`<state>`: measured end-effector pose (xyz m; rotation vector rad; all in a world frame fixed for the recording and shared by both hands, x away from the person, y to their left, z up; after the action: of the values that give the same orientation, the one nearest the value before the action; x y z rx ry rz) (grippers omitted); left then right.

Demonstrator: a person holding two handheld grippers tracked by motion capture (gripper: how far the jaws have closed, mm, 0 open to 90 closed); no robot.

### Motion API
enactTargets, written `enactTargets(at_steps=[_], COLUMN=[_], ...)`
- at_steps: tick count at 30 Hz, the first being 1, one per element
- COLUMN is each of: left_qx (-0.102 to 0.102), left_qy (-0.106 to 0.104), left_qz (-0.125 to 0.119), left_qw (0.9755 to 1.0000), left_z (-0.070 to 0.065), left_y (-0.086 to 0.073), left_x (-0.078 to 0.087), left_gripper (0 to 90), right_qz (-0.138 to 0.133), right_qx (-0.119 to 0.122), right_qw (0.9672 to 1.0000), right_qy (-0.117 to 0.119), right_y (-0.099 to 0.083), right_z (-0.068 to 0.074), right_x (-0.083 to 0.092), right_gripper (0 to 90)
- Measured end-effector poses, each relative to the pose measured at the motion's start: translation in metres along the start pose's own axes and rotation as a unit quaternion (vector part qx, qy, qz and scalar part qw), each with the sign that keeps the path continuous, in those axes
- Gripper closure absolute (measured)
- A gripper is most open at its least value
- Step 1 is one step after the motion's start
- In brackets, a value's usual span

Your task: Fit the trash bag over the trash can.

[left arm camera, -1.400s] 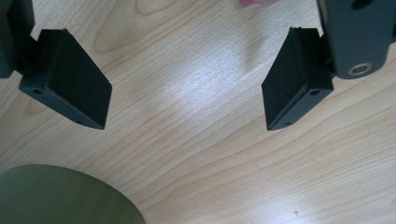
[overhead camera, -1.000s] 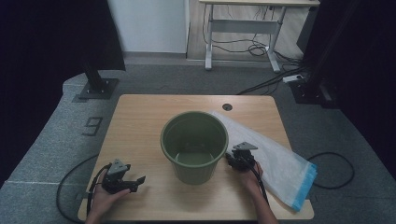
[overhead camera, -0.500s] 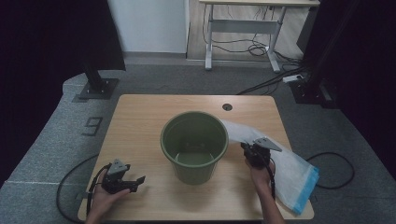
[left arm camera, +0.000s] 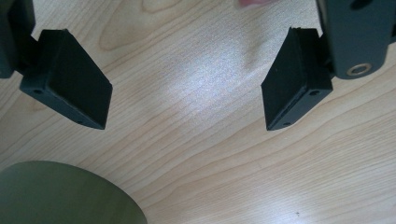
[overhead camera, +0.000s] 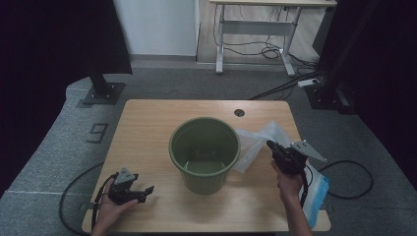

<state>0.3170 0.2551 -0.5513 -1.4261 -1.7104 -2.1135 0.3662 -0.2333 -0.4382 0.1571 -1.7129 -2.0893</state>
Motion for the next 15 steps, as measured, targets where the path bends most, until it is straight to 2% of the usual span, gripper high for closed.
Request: enactTargets(at_steps=[1, 2, 8, 9, 10, 15], left_qx=[-0.001, -0.001, -0.004, -0.005, -0.005, -0.006], left_qy=[0.000, 0.000, 0.000, 0.000, 0.000, -0.002], left_qz=[0.002, 0.002, 0.006, 0.006, 0.006, 0.007], left_qw=[1.0000, 1.0000, 1.0000, 1.0000, 1.0000, 1.0000], left_z=[-0.001, -0.001, -0.003, -0.003, -0.003, -0.005], left_y=[0.000, 0.000, 0.000, 0.000, 0.000, 0.000], left_x=[-0.001, -0.001, -0.003, -0.003, -0.003, -0.004], left_gripper=[16.0, 16.0, 16.0, 16.0, 16.0, 16.0], right_qz=[-0.012, -0.012, -0.050, -0.067, -0.067, -0.107], right_qx=[-0.004, -0.004, -0.009, -0.008, -0.008, -0.005], right_qw=[0.9999, 0.9999, 0.9987, 0.9977, 0.9977, 0.9943], right_qy=[0.000, 0.000, 0.001, 0.002, 0.002, 0.007], right_y=[0.006, 0.006, 0.027, 0.036, 0.036, 0.062], right_z=[0.000, 0.000, 0.007, 0.012, 0.012, 0.023], right_x=[0.003, 0.003, 0.014, 0.019, 0.019, 0.032], right_gripper=[88.7, 88.7, 88.8, 88.8, 88.8, 88.8])
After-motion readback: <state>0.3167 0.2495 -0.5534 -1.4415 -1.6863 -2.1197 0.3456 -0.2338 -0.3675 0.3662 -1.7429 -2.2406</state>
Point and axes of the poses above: each handheld gripper's, and its own axes: x roughly backward along the jaws, y roughly out of its top, z roughly to its left, the point moved 4 cm from there along -x, roughly forward along the jaws, and after that the axes turned 1 degree about -x, right-handed, at the moved point
